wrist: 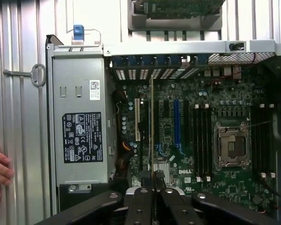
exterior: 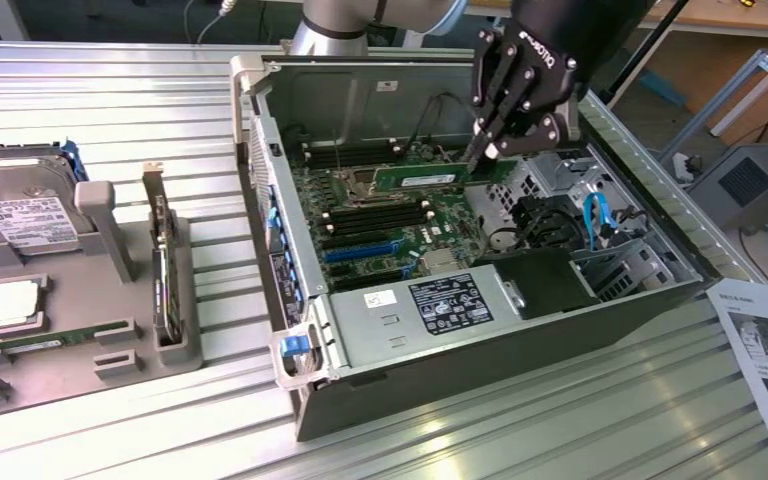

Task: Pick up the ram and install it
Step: 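Pick up the ram and move it above insertion slot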

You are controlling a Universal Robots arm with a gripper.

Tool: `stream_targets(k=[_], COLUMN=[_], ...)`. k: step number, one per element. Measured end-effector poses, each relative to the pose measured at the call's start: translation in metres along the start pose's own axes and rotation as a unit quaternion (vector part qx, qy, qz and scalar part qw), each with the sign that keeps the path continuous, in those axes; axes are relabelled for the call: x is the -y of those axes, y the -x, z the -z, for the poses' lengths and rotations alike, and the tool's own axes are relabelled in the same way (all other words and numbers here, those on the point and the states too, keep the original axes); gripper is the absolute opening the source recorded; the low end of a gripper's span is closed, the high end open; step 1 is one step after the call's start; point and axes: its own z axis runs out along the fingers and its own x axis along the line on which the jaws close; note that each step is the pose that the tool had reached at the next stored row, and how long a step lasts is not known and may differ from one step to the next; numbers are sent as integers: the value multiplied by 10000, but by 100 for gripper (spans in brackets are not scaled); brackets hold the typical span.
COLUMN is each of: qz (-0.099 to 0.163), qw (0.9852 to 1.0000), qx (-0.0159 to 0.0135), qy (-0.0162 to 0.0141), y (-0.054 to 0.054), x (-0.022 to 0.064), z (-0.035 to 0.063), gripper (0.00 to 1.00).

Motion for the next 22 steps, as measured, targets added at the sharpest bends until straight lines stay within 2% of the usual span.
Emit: stream_targets(k=[4, 12, 22], qz=[0, 0, 0], qw=[10000, 10000, 10000], qx=[0, 1, 0], qy=[0, 0, 0], y=[156, 352, 401], x=[-2, -6, -4], z=[-6, -14, -70], gripper=[13, 13, 13])
